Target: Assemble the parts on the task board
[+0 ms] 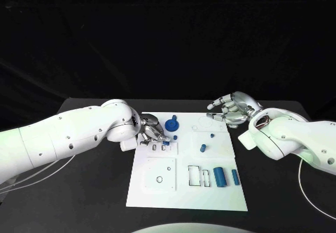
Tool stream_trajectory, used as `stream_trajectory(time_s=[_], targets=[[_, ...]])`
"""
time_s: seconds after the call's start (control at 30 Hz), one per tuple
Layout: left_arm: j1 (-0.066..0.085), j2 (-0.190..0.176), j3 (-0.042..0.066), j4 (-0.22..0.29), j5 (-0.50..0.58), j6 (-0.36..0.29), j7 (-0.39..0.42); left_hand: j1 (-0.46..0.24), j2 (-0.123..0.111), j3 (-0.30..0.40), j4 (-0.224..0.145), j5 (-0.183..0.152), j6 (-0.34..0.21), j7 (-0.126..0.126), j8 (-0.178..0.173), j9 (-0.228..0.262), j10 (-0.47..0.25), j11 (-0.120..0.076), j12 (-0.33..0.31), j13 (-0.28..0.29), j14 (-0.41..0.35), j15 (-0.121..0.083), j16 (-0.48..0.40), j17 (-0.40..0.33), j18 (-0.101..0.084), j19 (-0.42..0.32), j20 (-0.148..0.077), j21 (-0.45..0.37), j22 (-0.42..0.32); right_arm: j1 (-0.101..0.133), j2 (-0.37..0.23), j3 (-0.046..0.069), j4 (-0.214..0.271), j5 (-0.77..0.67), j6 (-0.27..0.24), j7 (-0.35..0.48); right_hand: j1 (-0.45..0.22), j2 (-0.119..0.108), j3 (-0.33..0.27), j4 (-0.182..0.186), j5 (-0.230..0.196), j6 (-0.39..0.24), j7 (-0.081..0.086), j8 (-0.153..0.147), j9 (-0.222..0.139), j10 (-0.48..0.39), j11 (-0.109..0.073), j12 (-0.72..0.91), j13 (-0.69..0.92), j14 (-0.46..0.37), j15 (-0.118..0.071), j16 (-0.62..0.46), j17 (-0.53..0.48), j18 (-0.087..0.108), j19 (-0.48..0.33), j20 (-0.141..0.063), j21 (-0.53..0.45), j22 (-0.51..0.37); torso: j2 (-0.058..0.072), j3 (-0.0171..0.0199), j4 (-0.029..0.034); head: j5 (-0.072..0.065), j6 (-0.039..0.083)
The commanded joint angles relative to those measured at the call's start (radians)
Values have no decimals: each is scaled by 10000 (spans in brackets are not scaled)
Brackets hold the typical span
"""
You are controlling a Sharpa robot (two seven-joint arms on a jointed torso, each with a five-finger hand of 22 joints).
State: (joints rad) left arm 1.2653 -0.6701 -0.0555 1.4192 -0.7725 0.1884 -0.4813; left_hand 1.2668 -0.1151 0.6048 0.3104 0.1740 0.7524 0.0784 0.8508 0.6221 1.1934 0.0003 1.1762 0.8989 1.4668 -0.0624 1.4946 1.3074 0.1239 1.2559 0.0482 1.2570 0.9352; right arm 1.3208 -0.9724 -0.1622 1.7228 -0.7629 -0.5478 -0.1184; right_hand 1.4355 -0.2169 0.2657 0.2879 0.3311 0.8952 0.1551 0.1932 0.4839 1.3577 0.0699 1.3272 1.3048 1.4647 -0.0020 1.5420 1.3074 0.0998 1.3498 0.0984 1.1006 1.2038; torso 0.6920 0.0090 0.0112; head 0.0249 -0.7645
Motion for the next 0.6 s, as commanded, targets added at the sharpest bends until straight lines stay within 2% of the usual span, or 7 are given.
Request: stream_trajectory(time_s=[0.03,0.33,0.47,0.6], targets=[[-13,-104,9,242,-763,-493,387,-87,-27,1568,-1506,-27,0,-44,56,386,50,-4,26,30,588,20,3,1020,-16,-3,16,50,30,-10,-18,0,24,-130,28,100,-40,83,43,-2,35,26,-9,71,16,-53,-12,-70,-23,835,-26,-40,1703,90,-45,4,-42,-12,-5,-2,11,17,-50],[-78,-220,-45,520,-1953,-711,283,-353,-392,2400,-2010,4,140,-73,78,511,305,-46,172,235,655,-23,85,1165,-67,167,-21,245,335,-12,-36,-1,25,-216,-94,162,-47,84,47,-1,34,24,-8,73,17,-69,-12,-88,-42,830,-26,-48,1681,96,-58,4,-71,-34,-9,-4,-3,74,-96],[-124,-206,-58,566,-2158,-729,109,-704,-682,3007,-2321,223,347,-128,142,617,669,-105,474,650,666,-72,96,1186,-74,201,-60,308,401,-13,-41,-1,47,-228,-196,224,-55,76,68,-7,34,7,-7,76,16,-227,-11,-262,-225,806,-26,-86,1583,119,-107,3,-182,-115,7,-8,-12,85,-104],[-167,-140,-77,571,-2301,-764,-45,-878,-760,3183,-2430,395,421,-161,176,673,792,-135,569,776,667,-99,96,1184,-89,249,-82,362,488,-13,-45,-1,60,-233,-285,299,-74,53,141,-16,33,-18,-9,103,21,-426,-15,-492,-461,736,-31,-195,1317,173,-232,-1,-464,-315,8,-2,-13,101,-119]])
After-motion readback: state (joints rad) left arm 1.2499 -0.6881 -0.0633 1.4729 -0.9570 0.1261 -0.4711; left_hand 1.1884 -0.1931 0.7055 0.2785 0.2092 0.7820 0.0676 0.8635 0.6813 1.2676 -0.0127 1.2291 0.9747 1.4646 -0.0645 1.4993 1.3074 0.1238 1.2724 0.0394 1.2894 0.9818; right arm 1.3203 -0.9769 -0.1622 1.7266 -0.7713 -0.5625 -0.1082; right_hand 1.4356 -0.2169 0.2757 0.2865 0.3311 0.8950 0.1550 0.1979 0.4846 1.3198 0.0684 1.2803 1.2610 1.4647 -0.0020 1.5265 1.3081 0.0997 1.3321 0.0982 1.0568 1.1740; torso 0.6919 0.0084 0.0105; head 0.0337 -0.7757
